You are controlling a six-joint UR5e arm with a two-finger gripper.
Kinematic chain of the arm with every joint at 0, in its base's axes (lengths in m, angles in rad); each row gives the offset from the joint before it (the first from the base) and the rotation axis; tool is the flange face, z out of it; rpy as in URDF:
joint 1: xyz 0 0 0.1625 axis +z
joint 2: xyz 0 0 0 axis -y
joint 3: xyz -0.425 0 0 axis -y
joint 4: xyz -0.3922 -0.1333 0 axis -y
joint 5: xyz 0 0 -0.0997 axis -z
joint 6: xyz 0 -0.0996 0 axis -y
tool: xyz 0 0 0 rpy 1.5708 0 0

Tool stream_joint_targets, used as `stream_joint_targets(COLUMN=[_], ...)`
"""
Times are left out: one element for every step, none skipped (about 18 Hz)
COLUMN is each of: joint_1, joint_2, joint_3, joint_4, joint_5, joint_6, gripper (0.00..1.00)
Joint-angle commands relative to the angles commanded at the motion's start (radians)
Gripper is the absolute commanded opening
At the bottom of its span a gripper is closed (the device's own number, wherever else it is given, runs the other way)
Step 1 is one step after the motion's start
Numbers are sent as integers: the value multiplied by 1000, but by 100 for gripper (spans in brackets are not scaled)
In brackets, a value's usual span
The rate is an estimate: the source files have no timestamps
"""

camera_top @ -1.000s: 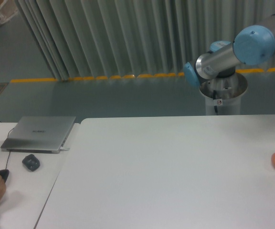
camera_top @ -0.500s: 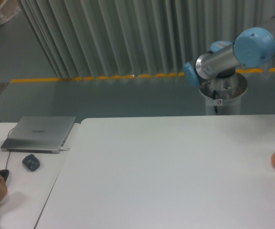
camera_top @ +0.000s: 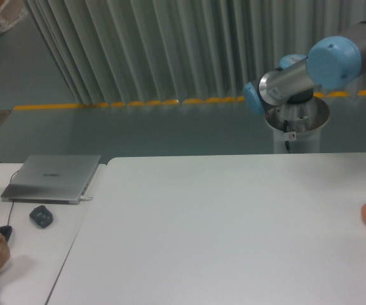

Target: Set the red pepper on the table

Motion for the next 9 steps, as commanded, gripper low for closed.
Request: stream_joint_targets(joint_1=[0,3,6,12,12,9,8,8,6], joint_2=[9,29,43,61,68,77,83,86,86], joint_3=[-9,-15,-20,-25,-32,-46,-63,-63,-66], joint_4=[-6,-15,-35,-44,-45,-45,-43,-40,-37], joint_5=[-2,-2,-5,-3,-3,0,-2,-5,-9], joint_6=[-11,-22,-47,-98,-127,-156,-210,-256,-299], gripper=[100,100,100,100,100,100,100,100,100])
